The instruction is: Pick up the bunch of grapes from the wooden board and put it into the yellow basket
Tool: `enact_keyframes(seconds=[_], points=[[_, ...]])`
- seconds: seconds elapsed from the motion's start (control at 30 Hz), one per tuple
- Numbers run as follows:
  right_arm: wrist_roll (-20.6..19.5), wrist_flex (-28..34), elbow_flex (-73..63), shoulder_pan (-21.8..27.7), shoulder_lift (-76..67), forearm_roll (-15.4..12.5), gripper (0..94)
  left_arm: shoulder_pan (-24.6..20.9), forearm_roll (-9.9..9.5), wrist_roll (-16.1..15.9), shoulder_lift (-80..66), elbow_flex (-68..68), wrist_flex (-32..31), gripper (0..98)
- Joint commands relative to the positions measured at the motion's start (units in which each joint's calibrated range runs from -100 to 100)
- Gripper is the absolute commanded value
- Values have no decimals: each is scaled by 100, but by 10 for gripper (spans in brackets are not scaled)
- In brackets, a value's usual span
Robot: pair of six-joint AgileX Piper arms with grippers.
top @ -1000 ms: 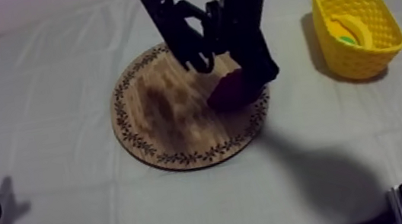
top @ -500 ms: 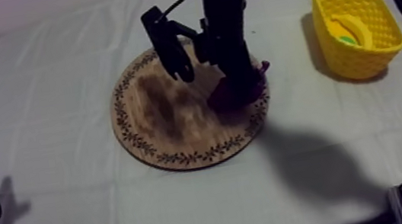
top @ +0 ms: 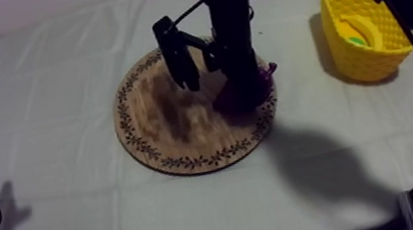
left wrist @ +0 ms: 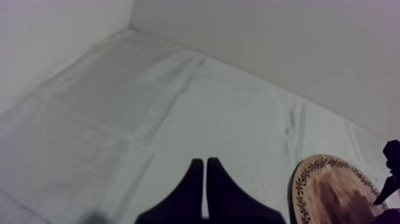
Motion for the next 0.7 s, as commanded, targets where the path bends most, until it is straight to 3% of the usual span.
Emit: enact_keyframes(seconds=[0.0, 0.33, 0.67], points=[[-4, 2, 48, 7, 3, 5, 606, -1, 1, 0, 3, 4, 3, 0], [2, -131, 336, 40, -104, 2, 403, -1, 1, 0, 3, 4, 3, 0], [9, -158, 340, 107, -644, 1, 379, -1, 1, 0, 3, 4, 3, 0]])
